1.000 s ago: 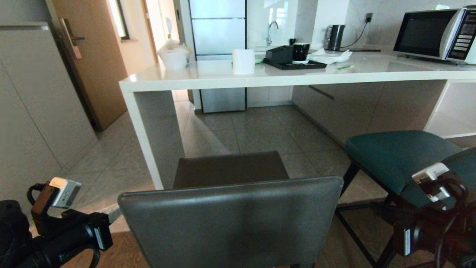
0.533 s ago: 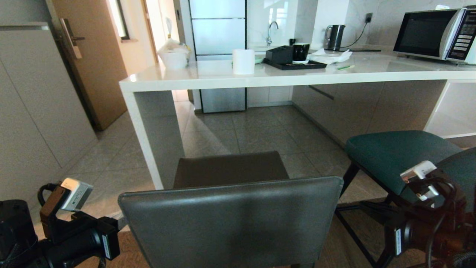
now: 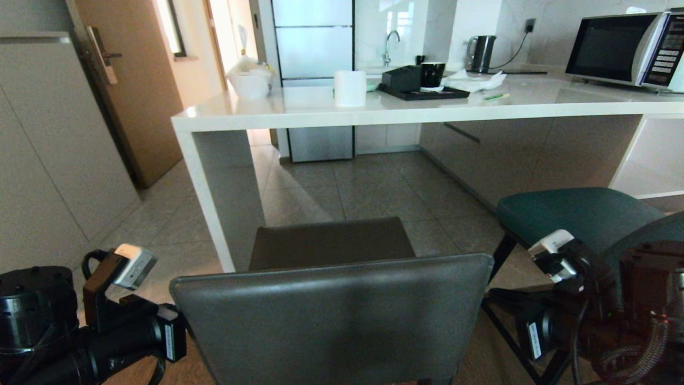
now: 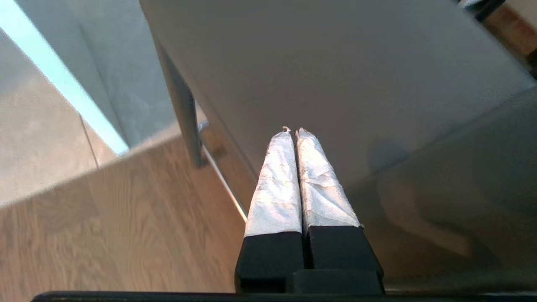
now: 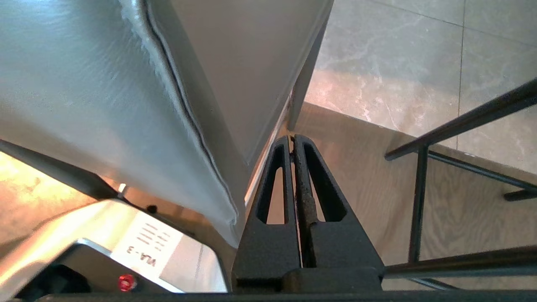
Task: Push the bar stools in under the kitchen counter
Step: Push the gray chair back under the dining table
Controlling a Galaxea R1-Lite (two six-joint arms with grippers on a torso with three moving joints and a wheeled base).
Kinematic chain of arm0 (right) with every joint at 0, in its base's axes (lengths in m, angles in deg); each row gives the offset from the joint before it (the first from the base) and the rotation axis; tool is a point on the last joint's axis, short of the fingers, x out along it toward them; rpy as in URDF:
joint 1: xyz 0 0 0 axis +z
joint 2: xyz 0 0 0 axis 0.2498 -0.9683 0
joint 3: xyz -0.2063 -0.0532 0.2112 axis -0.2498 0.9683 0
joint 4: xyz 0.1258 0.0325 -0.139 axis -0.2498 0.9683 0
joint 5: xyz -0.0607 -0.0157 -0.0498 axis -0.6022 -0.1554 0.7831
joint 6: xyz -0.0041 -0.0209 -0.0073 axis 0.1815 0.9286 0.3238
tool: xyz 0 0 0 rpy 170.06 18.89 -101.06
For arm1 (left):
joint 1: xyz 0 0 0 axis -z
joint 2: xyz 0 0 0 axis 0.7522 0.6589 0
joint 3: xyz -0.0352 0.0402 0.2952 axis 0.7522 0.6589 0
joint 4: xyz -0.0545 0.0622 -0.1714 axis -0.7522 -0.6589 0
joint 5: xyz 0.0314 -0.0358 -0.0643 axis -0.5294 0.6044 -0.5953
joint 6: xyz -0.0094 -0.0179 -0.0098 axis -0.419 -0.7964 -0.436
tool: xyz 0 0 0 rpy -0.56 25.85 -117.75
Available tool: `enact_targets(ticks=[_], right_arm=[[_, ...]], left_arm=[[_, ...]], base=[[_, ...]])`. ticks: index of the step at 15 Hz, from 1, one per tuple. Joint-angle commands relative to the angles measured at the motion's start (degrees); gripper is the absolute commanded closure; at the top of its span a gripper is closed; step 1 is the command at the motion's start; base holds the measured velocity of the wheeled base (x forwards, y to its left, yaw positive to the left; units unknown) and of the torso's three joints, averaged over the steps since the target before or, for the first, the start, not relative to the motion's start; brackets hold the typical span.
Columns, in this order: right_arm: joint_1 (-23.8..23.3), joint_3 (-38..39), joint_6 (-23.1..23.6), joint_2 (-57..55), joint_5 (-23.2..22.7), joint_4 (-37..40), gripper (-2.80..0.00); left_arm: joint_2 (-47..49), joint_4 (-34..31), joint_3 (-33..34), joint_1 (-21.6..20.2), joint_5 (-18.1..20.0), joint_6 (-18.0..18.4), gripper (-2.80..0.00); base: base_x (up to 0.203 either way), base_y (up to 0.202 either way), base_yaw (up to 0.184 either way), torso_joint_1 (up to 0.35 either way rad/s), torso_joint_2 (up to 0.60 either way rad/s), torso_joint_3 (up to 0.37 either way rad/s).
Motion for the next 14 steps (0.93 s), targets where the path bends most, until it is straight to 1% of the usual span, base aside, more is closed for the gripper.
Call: enact_targets(ticks=[1,4,5,6,8,10,14], right_arm=[[0.36,-1.04,0.43,-3.46,0.1,-0.68,0.0],[0.07,-2.39,0.52,-7.3,0.2,-5.57,0.0],[-0.19,-3.21,0.45,-8.67,0.3,-6.03,0.0],[-0.4,-3.77,0.34,-10.22,1.02,-6.26,0.0],[-0.44,-5.34,-0.56,-13.1,4.33,-7.08,0.0],[-0.52,-7.39,-1.45,-14.59,4.92,-7.92,0.0],[-0.2,-11.9,-1.42,-19.62,6.79,-8.64,0.0]], left_arm=[[-0.07,-2.57,-2.26,0.68,-0.23,-0.04,0.0],[-0.04,-8.48,-8.84,2.31,-1.78,-0.12,0.0],[0.41,-10.32,-10.4,2.95,-1.95,-0.17,0.0],[1.66,-10.81,-11.06,3.57,-2.07,-0.21,0.0],[3.97,-10.7,-11.59,4.37,-2.14,-0.64,0.0],[5.57,-10.61,-11.84,4.88,-2.14,-1.34,0.0],[8.34,-10.6,-13.97,4.99,-2.28,-1.54,0.0]], base=[[0.0,0.0,0.0,0.0,0.0,0.0],[0.0,0.0,0.0,0.0,0.0,0.0],[0.0,0.0,0.0,0.0,0.0,0.0],[0.0,0.0,0.0,0.0,0.0,0.0],[0.0,0.0,0.0,0.0,0.0,0.0],[0.0,0.0,0.0,0.0,0.0,0.0],[0.0,0.0,0.0,0.0,0.0,0.0]])
